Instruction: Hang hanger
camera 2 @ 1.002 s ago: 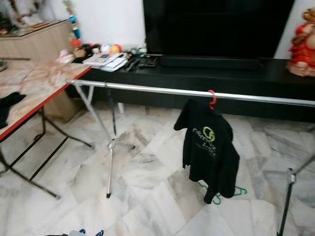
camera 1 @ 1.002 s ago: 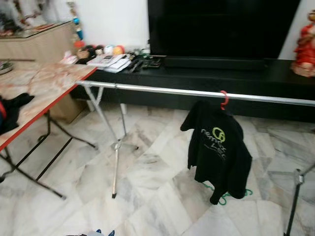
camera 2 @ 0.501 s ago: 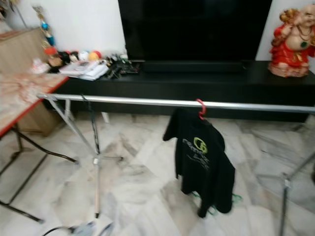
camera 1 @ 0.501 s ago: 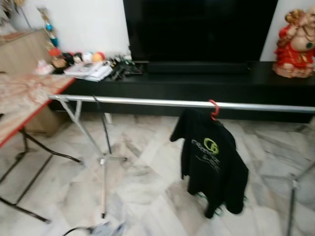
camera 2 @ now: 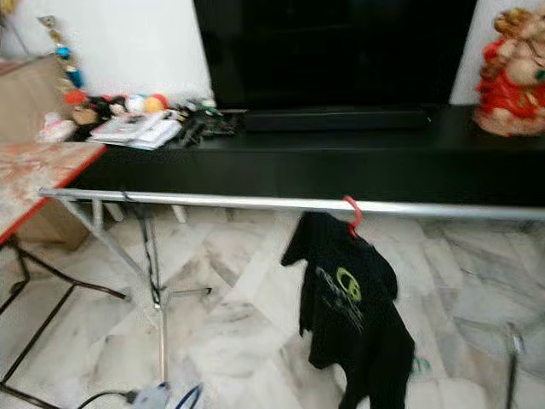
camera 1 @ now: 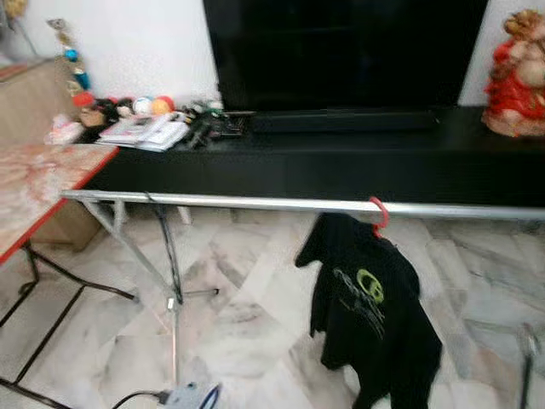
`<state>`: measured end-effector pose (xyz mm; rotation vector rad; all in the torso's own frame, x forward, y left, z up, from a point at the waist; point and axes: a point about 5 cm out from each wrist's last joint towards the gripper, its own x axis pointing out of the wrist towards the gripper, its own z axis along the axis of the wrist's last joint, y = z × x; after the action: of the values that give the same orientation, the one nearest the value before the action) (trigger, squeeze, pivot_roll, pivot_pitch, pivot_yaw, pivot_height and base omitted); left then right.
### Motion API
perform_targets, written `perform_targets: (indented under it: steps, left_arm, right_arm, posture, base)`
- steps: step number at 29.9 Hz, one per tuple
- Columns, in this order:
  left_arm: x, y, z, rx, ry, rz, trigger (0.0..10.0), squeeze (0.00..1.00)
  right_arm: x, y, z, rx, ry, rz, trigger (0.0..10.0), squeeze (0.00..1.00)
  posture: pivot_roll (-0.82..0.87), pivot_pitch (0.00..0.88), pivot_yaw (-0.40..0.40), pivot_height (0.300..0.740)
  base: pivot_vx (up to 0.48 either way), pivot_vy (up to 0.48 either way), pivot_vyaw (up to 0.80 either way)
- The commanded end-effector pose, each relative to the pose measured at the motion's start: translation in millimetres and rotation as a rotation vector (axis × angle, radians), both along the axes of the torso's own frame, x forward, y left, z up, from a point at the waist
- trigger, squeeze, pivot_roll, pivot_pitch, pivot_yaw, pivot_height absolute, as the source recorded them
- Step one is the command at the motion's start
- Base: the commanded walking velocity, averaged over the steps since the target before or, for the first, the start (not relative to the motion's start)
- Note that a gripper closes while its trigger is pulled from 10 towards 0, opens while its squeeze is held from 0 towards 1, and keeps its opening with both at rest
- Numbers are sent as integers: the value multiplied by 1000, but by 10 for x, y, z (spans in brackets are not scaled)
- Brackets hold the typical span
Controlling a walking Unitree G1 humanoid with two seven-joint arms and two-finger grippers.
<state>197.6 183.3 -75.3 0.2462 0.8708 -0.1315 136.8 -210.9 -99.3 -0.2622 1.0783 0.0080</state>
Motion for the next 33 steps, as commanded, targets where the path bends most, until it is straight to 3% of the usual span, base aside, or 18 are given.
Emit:
perform_targets:
  steps: [1, 8, 16, 28, 33]
  left_arm:
    - [-140, 186, -50, 41, 50, 26, 10000, 0]
    - [-145, 181, -54, 39, 53, 27, 10000, 0]
    - [-154, 176, -61, 51, 63, 3, 10000, 0]
    - [-158, 166, -62, 56, 57, -2, 10000, 0]
    - [-34, 189, 9, 85, -3, -1, 10000, 0]
  right_arm:
    - [24, 124, -11, 29, -5, 14, 10000, 0]
    - [26, 124, -11, 31, -6, 16, 10000, 0]
    - [30, 127, -10, 31, -3, 25, 10000, 0]
    - [33, 127, -9, 28, 0, 40, 10000, 0]
    - [32, 126, -9, 28, 1, 44, 10000, 0]
  posture:
    - [4, 2, 51, 740]
    - [6, 7, 48, 740]
    - [6, 6, 48, 740]
    - [7, 4, 45, 740]
    - [6, 5, 43, 740]
  base:
    - [315, 0, 0]
    - [319, 0, 0]
    - [0, 0, 0]
    - [0, -422, 0]
    - [0, -80, 0]
